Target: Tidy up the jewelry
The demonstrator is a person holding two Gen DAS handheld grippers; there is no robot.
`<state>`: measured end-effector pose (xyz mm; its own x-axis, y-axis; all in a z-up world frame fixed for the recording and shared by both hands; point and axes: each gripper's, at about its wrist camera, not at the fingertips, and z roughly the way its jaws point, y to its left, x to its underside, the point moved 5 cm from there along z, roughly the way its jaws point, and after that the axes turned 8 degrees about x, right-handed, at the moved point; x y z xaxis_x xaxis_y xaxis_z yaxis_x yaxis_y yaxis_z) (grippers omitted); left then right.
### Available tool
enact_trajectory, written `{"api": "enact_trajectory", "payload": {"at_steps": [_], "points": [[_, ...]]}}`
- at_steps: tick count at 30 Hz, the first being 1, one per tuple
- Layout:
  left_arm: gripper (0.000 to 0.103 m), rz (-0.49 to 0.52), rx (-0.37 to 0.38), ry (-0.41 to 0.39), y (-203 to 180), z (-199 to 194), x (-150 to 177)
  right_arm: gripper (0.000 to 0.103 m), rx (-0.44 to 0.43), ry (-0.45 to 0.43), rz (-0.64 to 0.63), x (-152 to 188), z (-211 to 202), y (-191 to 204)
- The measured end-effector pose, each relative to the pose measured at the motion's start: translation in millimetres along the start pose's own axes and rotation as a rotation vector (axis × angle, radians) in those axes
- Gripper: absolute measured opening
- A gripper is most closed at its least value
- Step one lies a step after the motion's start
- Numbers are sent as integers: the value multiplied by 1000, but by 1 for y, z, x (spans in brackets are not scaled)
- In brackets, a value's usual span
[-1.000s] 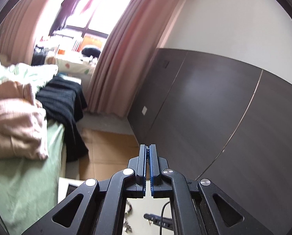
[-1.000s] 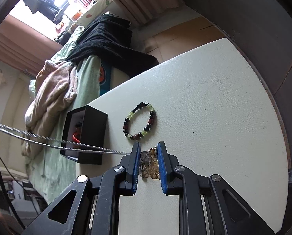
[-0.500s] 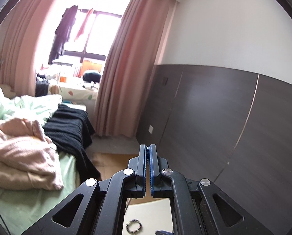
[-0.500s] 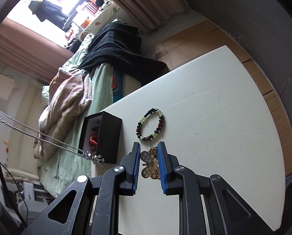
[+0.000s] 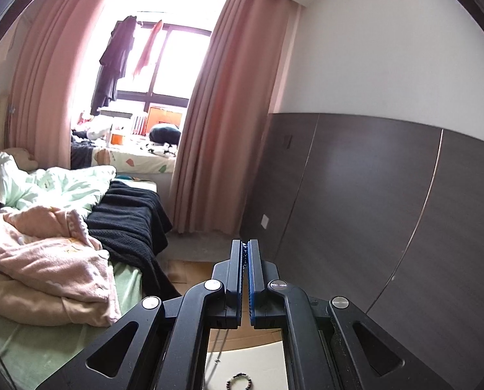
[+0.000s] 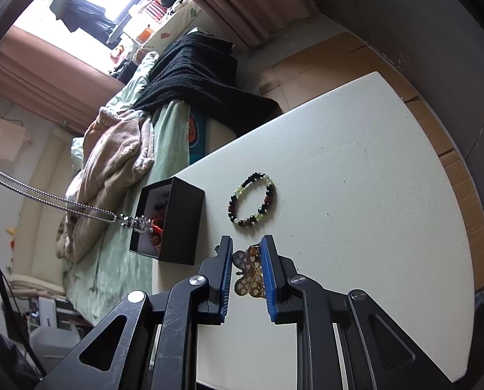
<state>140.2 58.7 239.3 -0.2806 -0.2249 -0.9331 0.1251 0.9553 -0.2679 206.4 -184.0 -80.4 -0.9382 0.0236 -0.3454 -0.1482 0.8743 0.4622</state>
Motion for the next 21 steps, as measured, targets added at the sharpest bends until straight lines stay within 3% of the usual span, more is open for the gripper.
{"api": "enact_trajectory", "payload": {"at_steps": [8,21], "points": [[2,-31,-28,48,25,14,30,19,12,8,0,1,4,0],[2,-158,-51,173,75,46,117,19,44,14,-5,1,9,-1]]}}
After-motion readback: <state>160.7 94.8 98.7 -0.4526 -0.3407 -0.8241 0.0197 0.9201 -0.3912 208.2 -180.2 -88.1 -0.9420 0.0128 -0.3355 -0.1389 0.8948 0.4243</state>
